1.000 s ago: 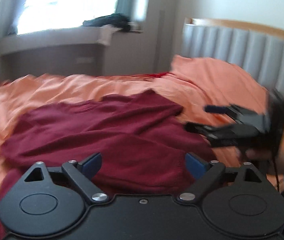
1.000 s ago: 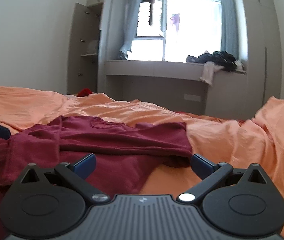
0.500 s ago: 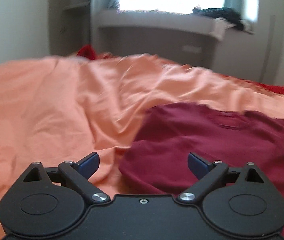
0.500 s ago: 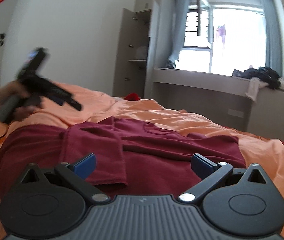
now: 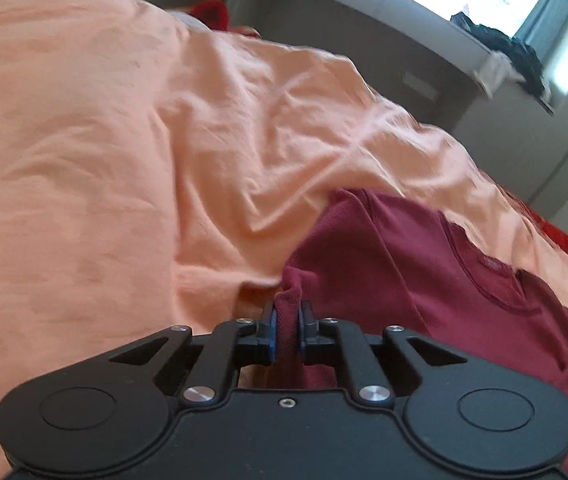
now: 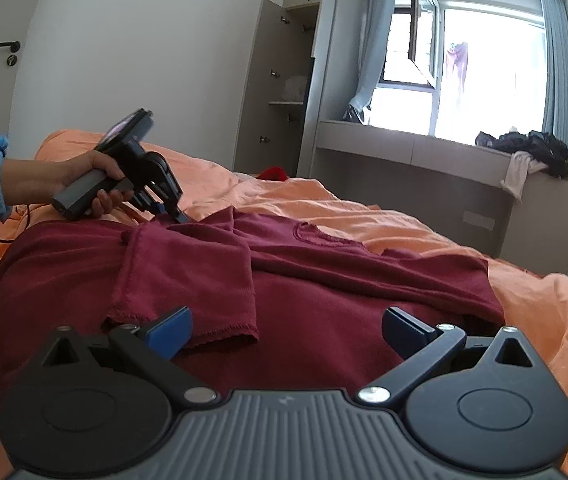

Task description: Fold small clothes

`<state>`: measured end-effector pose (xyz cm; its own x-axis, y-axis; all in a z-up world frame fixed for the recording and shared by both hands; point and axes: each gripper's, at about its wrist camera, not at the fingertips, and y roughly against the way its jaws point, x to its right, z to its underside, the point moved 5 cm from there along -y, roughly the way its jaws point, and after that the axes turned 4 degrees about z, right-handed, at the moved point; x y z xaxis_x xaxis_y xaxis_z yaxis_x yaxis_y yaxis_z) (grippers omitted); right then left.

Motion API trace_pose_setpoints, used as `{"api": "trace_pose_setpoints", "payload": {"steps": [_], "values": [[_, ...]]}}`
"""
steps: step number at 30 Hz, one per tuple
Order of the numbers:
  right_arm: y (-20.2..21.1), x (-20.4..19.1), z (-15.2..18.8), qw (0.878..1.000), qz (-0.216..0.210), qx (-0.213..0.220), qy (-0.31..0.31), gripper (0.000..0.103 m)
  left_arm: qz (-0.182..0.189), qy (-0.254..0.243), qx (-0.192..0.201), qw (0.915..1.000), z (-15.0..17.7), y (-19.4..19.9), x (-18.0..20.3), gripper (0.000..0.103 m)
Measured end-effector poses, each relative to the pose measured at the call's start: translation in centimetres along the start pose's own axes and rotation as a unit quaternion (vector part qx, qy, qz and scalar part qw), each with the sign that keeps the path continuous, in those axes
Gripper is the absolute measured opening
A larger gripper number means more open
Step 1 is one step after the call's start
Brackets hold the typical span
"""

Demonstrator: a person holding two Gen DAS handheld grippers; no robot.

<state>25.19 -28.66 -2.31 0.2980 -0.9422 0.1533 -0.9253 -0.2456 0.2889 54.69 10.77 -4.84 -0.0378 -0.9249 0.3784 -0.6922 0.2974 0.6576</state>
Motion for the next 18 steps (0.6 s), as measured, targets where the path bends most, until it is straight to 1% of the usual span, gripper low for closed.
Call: {"api": "trace_pose_setpoints", "payload": {"steps": [2,4,6,8,9,10,11,12,13,15,17,18], "values": [[-0.2,0.2,0.1,1.0,0.0,-0.004,-0.005,0.103,-0.015,-0.005,-0.003,0.9999,0.2,-0.4,0.0,0.01],[-0.4,0.2,0.3,1.0,0.0,-0.008,-0.004,0.103,-0.02,-0.013,-0.011,0.9996,0.4,-0.9,0.1,0.011],[-0.4,0.2,0.4,1.0,0.002,-0.009,-0.001,0.103,-0.023,-0.026,-0.008,0.9994,0.5,-0.7,0.5,0.014],[-0.2,0.2,0.4,1.0,0.004,-0.009,0.0,0.103,-0.032,-0.039,0.003,0.9987,0.4,0.0,0.8,0.023],[0.0,0.2,0.4,1.0,0.005,-0.009,0.0,0.103,-0.038,-0.045,0.011,0.9982,0.3,0.6,1.0,0.032],[0.2,0.2,0.4,1.0,0.006,-0.008,0.0,0.103,-0.038,-0.052,0.021,0.9977,0.2,1.2,1.1,0.044],[0.3,0.2,0.4,1.0,0.007,-0.008,0.001,0.103,-0.035,-0.058,0.031,0.9972,0.2,2.0,1.4,0.049],[0.5,0.1,0.5,1.0,0.008,-0.007,0.002,0.103,-0.032,-0.065,0.043,0.9964,0.2,2.8,1.7,0.059],[0.7,0.2,0.6,1.0,0.011,-0.007,0.003,0.103,-0.03,-0.073,0.054,0.9954,0.3,3.7,2.0,0.064],[1.3,0.2,0.6,1.0,0.015,-0.005,0.003,0.103,-0.026,-0.085,0.068,0.9937,0.6,5.4,2.7,0.067],[1.8,0.2,0.6,1.0,0.017,-0.006,0.004,0.103,-0.022,-0.09,0.081,0.9923,1.0,7.1,3.4,0.075],[2.1,0.2,0.6,1.0,0.019,-0.004,0.003,0.103,-0.019,-0.091,0.089,0.9917,1.3,7.9,3.8,0.081]]}}
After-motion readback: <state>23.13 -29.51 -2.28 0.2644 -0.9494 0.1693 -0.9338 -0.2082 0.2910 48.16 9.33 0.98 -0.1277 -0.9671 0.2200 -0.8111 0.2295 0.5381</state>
